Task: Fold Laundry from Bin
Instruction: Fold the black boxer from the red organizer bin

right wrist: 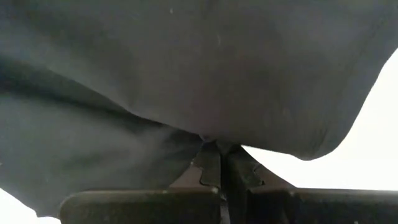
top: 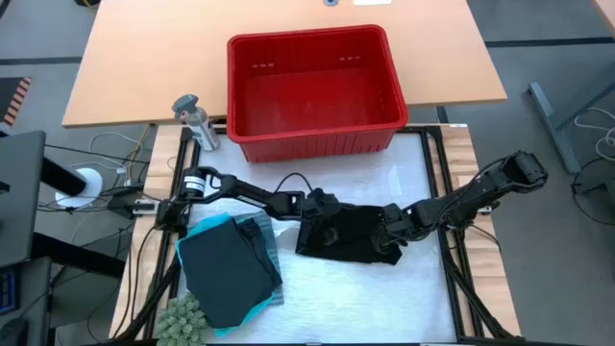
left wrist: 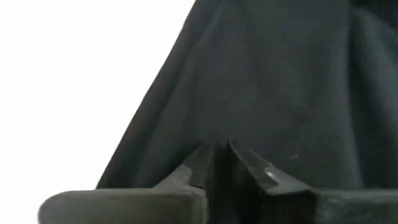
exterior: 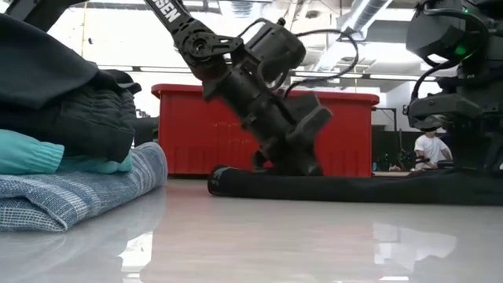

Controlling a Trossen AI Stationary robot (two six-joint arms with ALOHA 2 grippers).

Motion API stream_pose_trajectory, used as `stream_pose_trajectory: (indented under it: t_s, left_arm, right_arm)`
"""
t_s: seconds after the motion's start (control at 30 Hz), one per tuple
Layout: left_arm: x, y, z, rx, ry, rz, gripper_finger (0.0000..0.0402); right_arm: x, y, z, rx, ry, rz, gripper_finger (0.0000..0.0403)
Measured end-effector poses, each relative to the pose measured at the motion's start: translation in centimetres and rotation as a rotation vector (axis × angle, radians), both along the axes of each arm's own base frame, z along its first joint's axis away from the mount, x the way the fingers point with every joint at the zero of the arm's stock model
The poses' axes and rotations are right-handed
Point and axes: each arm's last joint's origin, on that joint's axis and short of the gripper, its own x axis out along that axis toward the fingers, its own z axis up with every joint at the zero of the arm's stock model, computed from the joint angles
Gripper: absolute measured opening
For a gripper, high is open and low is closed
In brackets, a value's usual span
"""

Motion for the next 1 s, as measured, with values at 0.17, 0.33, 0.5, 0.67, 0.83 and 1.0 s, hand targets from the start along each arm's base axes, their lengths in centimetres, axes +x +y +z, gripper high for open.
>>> stream_pose_trajectory:
  t_s: [0.17, 0.33, 0.5, 0.67, 0.83, 1.0]
  left_arm:
    - [-0.6, 0.9, -0.5, -0.015, 0.081, 0.063, 0.0004]
    - [-1.0, 1.5, -0.8, -0.031, 0.133, 0.099, 0.0003]
    - [-1.0, 1.4, -0.7, -0.046, 0.125, 0.09, 0.0004]
    - [-1.0, 1.3, 0.6, -0.12, 0.075, 0.101, 0.0004]
    - [-1.2, 1.2, 3.1, -0.164, 0.014, 0.096, 0.0004]
    - [-2.1, 0.9, 6.9, -0.231, -0.042, 0.044, 0.0004]
  right_arm:
    - [-0.1, 0.3, 0.0, 0.005, -0.003, 0.016, 0.0023]
    - [-0.2, 0.5, 0.0, 0.001, 0.005, 0.028, 0.0023]
    - [0.3, 0.7, 0.9, -0.001, -0.017, 0.072, 0.0023]
    - [1.5, 0.6, 3.1, -0.021, -0.035, 0.119, 0.0023]
    - [2.7, 0.0, 4.9, -0.04, -0.081, 0.144, 0.0023]
    - [3.7, -0.9, 6.1, -0.054, -0.13, 0.158, 0.0023]
